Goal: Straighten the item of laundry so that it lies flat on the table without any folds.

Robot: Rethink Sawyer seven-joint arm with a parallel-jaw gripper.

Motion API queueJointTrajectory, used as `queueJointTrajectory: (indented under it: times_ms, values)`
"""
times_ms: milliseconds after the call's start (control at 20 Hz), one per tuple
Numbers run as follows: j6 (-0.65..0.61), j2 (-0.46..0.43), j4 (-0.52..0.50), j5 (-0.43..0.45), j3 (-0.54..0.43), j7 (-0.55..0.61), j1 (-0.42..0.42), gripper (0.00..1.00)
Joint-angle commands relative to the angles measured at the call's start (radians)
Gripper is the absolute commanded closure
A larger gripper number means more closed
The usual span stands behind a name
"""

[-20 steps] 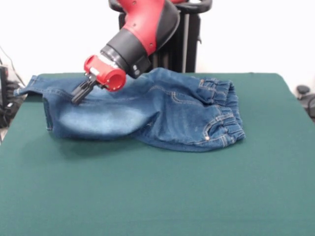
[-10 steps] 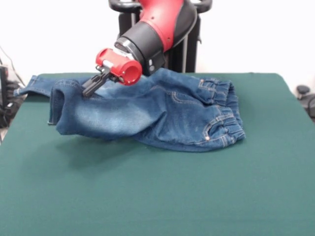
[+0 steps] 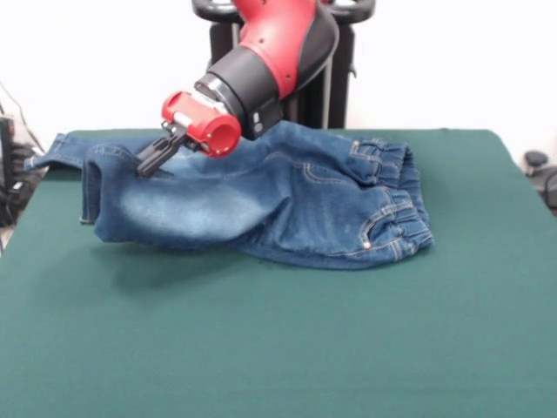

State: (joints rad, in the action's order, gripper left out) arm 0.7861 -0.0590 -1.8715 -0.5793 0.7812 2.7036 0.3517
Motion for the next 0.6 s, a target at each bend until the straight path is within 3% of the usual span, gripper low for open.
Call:
queueJointTrajectory:
  times_ms: [50,350,600]
  values:
    - [0.157,-0.105,0.033,-0.006,-0.164,0.163,0.0,1.0]
    - [0.06,-0.113,-0.002,-0.07,-0.227,0.136,0.046,1.0]
    - [-0.009,-0.08,-0.019,0.043,-0.268,0.132,0.025,1.0]
